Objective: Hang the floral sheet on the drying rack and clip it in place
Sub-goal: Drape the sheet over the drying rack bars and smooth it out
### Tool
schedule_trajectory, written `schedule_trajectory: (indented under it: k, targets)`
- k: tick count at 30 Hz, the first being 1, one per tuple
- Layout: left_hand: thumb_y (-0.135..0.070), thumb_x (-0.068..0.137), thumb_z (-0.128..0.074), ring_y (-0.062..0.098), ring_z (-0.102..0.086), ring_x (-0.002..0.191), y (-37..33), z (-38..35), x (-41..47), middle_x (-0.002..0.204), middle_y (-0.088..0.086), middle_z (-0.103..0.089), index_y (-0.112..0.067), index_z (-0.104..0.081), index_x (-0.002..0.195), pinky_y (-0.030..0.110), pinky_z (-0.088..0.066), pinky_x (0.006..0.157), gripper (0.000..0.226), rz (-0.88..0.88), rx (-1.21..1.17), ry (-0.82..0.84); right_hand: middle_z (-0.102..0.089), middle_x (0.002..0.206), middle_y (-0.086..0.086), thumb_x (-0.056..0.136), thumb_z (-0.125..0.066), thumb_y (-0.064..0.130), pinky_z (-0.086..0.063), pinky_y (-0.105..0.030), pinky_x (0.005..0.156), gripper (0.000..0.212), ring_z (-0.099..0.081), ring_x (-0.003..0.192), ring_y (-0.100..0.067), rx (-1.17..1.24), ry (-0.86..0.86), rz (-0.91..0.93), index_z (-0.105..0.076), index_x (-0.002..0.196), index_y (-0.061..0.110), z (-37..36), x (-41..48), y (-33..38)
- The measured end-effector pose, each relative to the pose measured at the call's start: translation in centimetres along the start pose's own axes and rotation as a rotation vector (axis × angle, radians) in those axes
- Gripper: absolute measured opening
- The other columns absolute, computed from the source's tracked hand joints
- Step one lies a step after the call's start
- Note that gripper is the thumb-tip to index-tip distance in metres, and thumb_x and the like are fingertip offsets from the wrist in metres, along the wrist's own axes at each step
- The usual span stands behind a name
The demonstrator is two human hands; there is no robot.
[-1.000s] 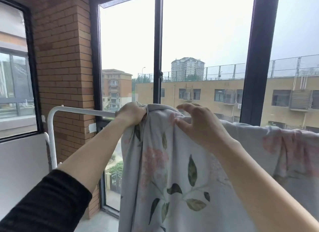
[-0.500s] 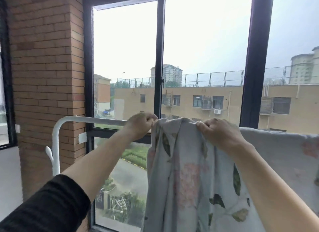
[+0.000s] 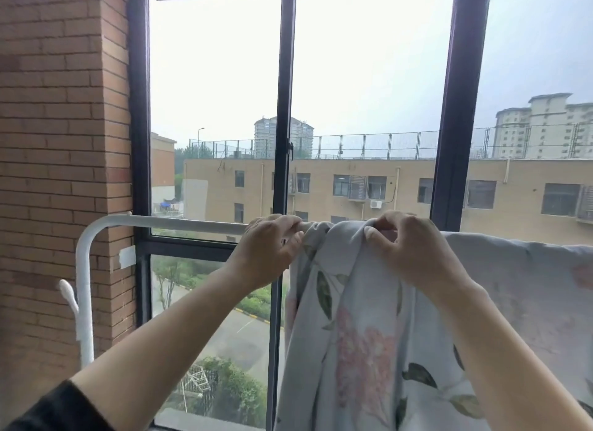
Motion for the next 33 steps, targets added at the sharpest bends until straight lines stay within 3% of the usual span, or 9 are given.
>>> schedule_trajectory:
  k: [4,8,13,19,22,25,27,30,33]
  targets:
    - [-0.046,0.095,-0.047,0.018,-0.056,0.111,0.0,0.2,0.1,0.118,0.000,-0.064,-0.017,-0.058,0.122,0.039,-0.041,0.099,0.041,-0.038,0.020,0.039,-0.069,0.096,0.007,0.089,-0.058,0.047,-0.050,-0.032,0.081,0.028,-0.062,0.094,-0.013,0.008,0.038,-0.003,-0.065,0.096,0.021,0.0,-0.1,0.7]
    - [-0.040,0.093,-0.053,0.020,-0.054,0.116,0.4,0.9,-0.4,0.125,0.004,-0.060,-0.014,-0.054,0.129,0.036,-0.044,0.098,0.044,-0.045,0.002,0.027,-0.064,0.094,-0.001,0.090,-0.059,0.044,-0.041,-0.030,0.074,0.029,-0.060,0.090,-0.021,-0.143,-0.014,-0.063,-0.059,0.095,0.015,-0.6,-0.6,2.8]
    - [-0.027,0.091,-0.060,0.014,-0.056,0.108,2.7,4.1,-2.0,0.119,-0.002,-0.063,-0.015,-0.060,0.120,0.026,-0.045,0.093,0.032,-0.102,-0.073,-0.052,-0.045,0.105,-0.009,0.092,-0.056,0.045,-0.043,-0.042,0.099,0.037,-0.051,0.109,-0.032,-0.257,-0.030,-0.179,-0.060,0.103,0.010,-4.0,-0.6,6.6]
    - [-0.025,0.091,-0.060,0.004,-0.055,0.107,8.8,8.7,-4.9,0.120,-0.006,-0.063,-0.019,-0.063,0.116,0.015,-0.038,0.091,0.026,-0.162,-0.170,0.010,-0.049,0.123,-0.015,0.092,-0.057,0.040,-0.027,-0.051,0.111,0.045,-0.044,0.121,-0.034,-0.323,-0.128,-0.271,-0.057,0.124,0.008,-7.3,-0.8,12.5]
    - [-0.025,0.090,-0.060,0.005,-0.057,0.106,12.4,10.9,-6.6,0.117,-0.009,-0.064,-0.021,-0.065,0.113,0.018,-0.043,0.093,0.024,-0.194,-0.198,0.037,-0.050,0.127,-0.017,0.092,-0.059,0.033,-0.032,-0.044,0.108,0.045,-0.045,0.122,-0.034,-0.289,-0.176,-0.258,-0.055,0.129,0.007,-8.7,-1.8,16.4]
    - [-0.025,0.091,-0.059,-0.002,-0.055,0.100,15.5,12.6,-8.0,0.112,-0.015,-0.062,-0.021,-0.064,0.115,0.001,-0.037,0.083,0.025,-0.203,-0.237,0.051,-0.054,0.125,-0.015,0.093,-0.058,0.029,-0.033,-0.030,0.100,0.045,-0.048,0.119,-0.028,-0.268,-0.159,-0.210,-0.054,0.132,0.006,-10.8,-3.4,20.7]
    - [-0.024,0.091,-0.059,-0.005,-0.054,0.097,17.5,13.5,-8.6,0.110,-0.014,-0.063,-0.021,-0.064,0.115,-0.004,-0.035,0.079,0.025,-0.198,-0.264,0.064,-0.063,0.116,-0.011,0.092,-0.060,0.027,-0.040,-0.023,0.089,0.040,-0.057,0.107,-0.021,-0.200,-0.131,-0.167,-0.058,0.127,0.006,-12.4,-4.1,23.1]
    - [-0.020,0.091,-0.058,-0.003,-0.060,0.093,20.4,15.0,-9.2,0.107,-0.010,-0.067,-0.019,-0.065,0.112,0.008,-0.047,0.086,0.022,-0.181,-0.305,0.071,-0.066,0.087,0.004,0.091,-0.062,0.026,-0.043,-0.007,0.066,0.030,-0.060,0.075,-0.004,-0.112,-0.095,-0.146,-0.064,0.114,0.008,-14.8,-4.6,26.3]
    - [-0.017,0.090,-0.059,-0.003,-0.061,0.090,23.2,16.5,-9.8,0.104,-0.009,-0.068,-0.017,-0.065,0.111,0.014,-0.051,0.085,0.022,-0.177,-0.307,0.067,-0.063,0.078,0.009,0.091,-0.062,0.026,-0.042,-0.004,0.057,0.023,-0.057,0.069,0.006,-0.066,-0.082,-0.123,-0.066,0.109,0.012,-17.0,-4.4,29.1]
Point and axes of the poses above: each hand's wrist, its own x-axis towards the middle knuckle, its own z-axis out of the back of the hand, y = z × x, the point moved 5 cm from there along x, towards the middle knuckle
